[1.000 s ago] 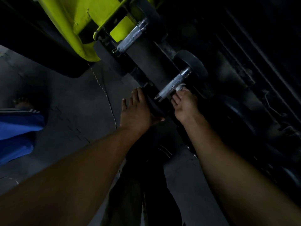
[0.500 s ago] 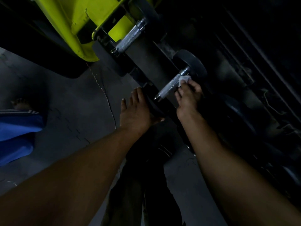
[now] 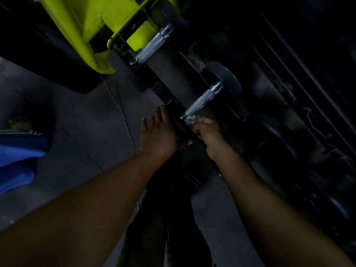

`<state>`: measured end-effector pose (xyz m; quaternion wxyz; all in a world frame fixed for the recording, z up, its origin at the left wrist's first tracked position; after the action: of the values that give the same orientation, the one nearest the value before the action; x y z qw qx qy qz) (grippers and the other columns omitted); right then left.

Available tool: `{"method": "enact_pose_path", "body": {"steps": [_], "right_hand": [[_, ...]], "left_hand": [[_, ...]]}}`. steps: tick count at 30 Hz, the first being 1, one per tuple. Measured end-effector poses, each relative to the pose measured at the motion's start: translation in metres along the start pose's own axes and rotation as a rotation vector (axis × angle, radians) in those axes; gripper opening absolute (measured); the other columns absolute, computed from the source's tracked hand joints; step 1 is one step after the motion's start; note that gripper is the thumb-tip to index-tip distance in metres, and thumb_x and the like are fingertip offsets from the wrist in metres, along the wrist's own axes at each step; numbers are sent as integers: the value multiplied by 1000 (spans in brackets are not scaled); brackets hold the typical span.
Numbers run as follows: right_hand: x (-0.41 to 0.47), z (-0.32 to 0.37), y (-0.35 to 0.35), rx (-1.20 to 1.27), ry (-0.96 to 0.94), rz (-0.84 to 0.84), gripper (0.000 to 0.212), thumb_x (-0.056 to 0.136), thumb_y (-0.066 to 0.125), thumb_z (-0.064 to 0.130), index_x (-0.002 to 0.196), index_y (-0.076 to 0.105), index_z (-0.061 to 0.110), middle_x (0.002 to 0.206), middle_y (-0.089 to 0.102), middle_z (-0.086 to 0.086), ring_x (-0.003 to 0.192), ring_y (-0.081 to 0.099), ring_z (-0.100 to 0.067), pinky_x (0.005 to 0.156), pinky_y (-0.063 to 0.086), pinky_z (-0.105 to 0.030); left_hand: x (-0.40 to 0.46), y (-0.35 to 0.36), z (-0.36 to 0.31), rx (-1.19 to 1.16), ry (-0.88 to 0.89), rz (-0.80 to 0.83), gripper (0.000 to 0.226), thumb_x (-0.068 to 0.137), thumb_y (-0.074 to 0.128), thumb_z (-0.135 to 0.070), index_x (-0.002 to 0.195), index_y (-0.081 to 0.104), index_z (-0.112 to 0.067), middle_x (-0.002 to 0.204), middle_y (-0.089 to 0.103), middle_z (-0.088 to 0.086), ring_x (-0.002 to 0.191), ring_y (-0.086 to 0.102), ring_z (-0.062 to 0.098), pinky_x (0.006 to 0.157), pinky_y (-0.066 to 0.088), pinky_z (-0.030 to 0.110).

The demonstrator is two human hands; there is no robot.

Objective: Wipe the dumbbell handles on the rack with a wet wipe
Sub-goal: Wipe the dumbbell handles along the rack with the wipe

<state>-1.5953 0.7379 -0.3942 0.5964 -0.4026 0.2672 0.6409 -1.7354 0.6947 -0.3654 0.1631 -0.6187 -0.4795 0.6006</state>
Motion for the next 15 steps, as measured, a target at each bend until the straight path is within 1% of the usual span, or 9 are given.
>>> {"method": "enact_pose_path", "body": {"steps": [2,4,5,7,9,11,13,15], "right_hand": [[3,5,2,31,58,6,20,88,61,3,73,60,16,67,58,1,60,53,-8,52,41,-15],[5,11,4,22,128,17,21,86,58,4,70,58,17,69,56,-1,64,51,-13,56,36,-20],[5,15,4,27,153,24,23,84,55,1,67,56,16,66,54,-1,62,51,-13,55,35,-21],[5,24,4,33,169,45,27,81,46,-9,63,52,11,56,54,-3,54,52,-14,49,38,-18],[4,29,3,20,155,62,28,84,44,-10,67,53,10,50,57,0,55,53,-13,46,41,-18],[3,27,4,-8,154,81,27,84,45,-7,70,57,13,53,60,3,53,56,-11,43,41,-15],[3,21,6,-96,138,93,27,88,46,-2,73,58,17,63,61,4,57,56,-7,48,40,-17],[4,18,6,-147,114,102,25,91,47,2,75,61,15,69,62,1,60,55,-9,49,39,-17]], "left_hand": [[0,1,0,-7,2,6,141,64,70,-82,159,0,-5,168,8,14,155,13,29,125,9,53],[-1,1,0,-4,1,-11,140,63,72,-80,159,2,-5,168,12,13,154,17,30,125,10,53],[-1,0,-1,1,2,-20,139,63,73,-79,159,3,-6,167,13,13,153,19,30,124,11,53],[-1,0,-1,-5,7,-23,137,64,75,-77,159,4,-8,166,14,12,153,19,29,124,10,53],[-1,-1,-1,-17,7,-19,138,64,75,-76,159,3,-8,167,12,12,153,17,28,124,9,53],[-2,0,-1,-16,3,-17,138,65,75,-76,159,1,-7,168,11,12,154,15,28,124,8,53],[-2,1,-1,-23,-2,-14,140,65,75,-76,160,0,-6,168,9,12,155,13,28,125,7,52],[-1,2,0,-24,-2,-14,141,64,74,-78,160,0,-5,169,8,13,155,12,28,125,5,51]]}}
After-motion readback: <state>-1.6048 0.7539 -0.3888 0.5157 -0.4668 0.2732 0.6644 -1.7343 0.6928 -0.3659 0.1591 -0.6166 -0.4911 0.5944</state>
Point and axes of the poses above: each hand's wrist, its own x-axis towards the middle knuckle, its own y-axis out of the palm, z = x × y, the point moved 1 cm from there along x, towards the middle knuckle
